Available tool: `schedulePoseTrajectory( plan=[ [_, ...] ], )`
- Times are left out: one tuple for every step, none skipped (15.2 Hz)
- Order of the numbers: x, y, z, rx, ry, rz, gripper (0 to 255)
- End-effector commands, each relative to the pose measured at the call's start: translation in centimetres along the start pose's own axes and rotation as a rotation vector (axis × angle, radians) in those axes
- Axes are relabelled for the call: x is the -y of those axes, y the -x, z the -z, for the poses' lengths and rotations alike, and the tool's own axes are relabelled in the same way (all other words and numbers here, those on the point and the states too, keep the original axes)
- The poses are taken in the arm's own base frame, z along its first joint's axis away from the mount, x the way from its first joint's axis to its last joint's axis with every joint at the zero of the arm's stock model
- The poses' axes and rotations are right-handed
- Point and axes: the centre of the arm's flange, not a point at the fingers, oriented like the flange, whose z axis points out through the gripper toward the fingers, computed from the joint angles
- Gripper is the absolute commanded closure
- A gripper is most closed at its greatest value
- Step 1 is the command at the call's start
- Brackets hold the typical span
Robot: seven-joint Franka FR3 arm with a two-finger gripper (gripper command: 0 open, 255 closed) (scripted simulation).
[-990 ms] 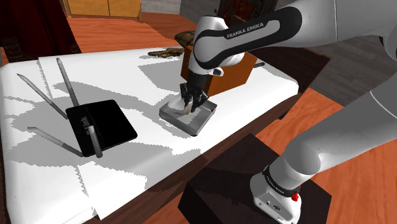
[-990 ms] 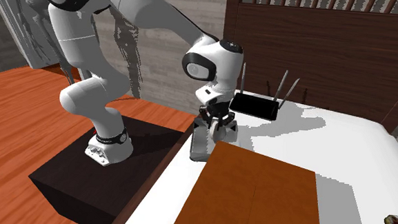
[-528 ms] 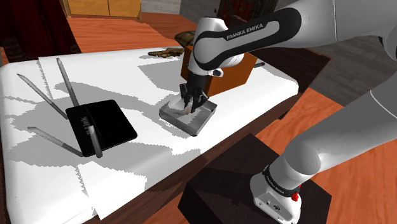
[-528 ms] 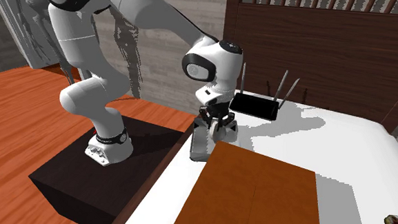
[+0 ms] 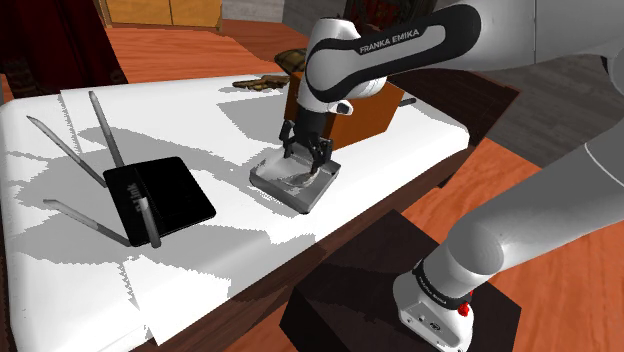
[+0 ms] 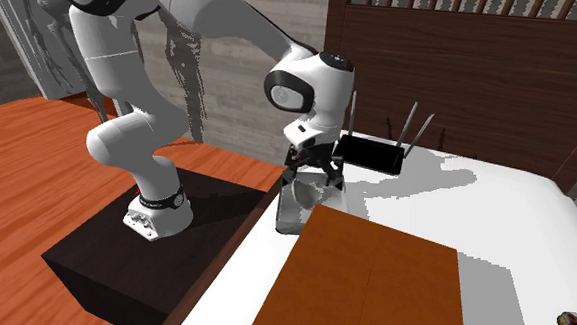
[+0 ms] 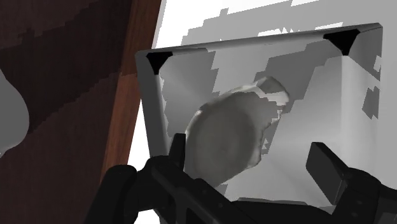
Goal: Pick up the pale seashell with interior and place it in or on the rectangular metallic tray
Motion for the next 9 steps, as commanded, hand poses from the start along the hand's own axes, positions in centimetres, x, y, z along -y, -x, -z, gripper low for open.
schedulePoseTrajectory(
  plan=[
    [0.0,0.0,2.2,0.000,0.001,0.000,0],
    [0.0,0.0,3.3,0.000,0.001,0.000,0],
    [0.0,0.0,3.3,0.000,0.001,0.000,0],
    [0.0,0.0,3.3,0.000,0.001,0.000,0],
    [0.0,0.0,3.3,0.000,0.001,0.000,0],
    [0.0,0.0,3.3,0.000,0.001,0.000,0],
    [0.0,0.0,3.3,0.000,0.001,0.000,0],
    [0.0,0.0,3.3,0.000,0.001,0.000,0],
    [0.0,0.0,3.3,0.000,0.001,0.000,0]
  ],
)
